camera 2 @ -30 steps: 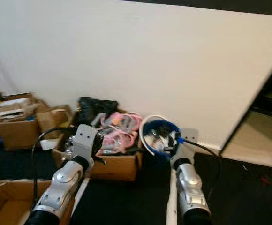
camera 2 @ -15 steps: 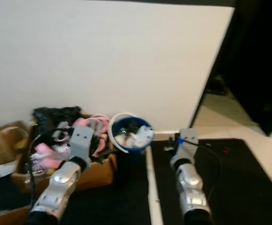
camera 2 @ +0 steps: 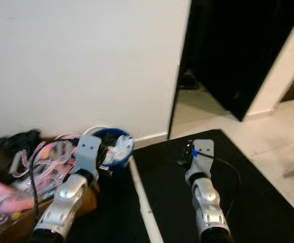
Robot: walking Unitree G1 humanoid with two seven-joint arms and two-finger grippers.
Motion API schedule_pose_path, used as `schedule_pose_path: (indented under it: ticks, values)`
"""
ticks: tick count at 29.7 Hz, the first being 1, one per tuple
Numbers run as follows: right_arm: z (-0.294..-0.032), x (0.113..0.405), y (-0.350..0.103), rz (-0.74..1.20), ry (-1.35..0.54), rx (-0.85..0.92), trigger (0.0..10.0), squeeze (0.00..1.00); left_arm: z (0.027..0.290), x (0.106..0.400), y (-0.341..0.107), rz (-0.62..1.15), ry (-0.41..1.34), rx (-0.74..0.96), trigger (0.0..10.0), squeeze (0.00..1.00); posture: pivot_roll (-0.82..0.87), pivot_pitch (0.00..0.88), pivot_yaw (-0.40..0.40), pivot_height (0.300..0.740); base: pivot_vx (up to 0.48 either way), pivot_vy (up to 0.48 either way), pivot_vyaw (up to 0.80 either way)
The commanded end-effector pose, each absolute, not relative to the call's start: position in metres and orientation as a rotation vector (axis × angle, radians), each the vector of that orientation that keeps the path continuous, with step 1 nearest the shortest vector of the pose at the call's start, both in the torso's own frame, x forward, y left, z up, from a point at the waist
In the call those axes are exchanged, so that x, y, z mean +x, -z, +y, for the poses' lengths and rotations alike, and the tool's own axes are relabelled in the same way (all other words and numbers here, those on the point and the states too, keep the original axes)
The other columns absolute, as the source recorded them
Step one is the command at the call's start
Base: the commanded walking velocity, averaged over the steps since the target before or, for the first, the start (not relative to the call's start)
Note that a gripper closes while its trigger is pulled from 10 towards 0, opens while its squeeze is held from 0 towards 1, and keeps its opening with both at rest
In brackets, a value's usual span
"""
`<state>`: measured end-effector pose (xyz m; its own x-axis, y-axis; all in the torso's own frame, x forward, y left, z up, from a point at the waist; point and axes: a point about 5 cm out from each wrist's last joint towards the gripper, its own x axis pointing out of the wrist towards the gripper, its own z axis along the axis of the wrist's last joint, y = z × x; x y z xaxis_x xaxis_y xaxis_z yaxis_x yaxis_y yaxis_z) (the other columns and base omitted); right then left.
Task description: Picking trash to rubbish bin
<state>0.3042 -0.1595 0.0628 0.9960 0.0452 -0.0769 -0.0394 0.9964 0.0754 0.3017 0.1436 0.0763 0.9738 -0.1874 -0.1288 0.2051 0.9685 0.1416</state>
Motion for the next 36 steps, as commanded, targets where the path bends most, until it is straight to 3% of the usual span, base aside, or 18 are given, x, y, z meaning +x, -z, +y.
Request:
schedule_pose_path:
  ticks: [1,36]
  values:
    - [-0.1626,0.3030,-0.0609,0.096,-0.030,0.069,10.0,0.00,0.1446,0.3004,-0.0723,0.127,0.195,0.159,10.0,0.00,-0.02,0.038,0.001,0.740,0.000,0.000,-0.80]
    - [-0.1630,0.3025,-0.0608,0.100,-0.018,0.068,10.0,0.00,0.1414,0.3023,-0.0759,0.100,0.210,0.151,10.0,0.00,-0.02,0.033,0.005,0.740,0.000,0.000,-0.80]
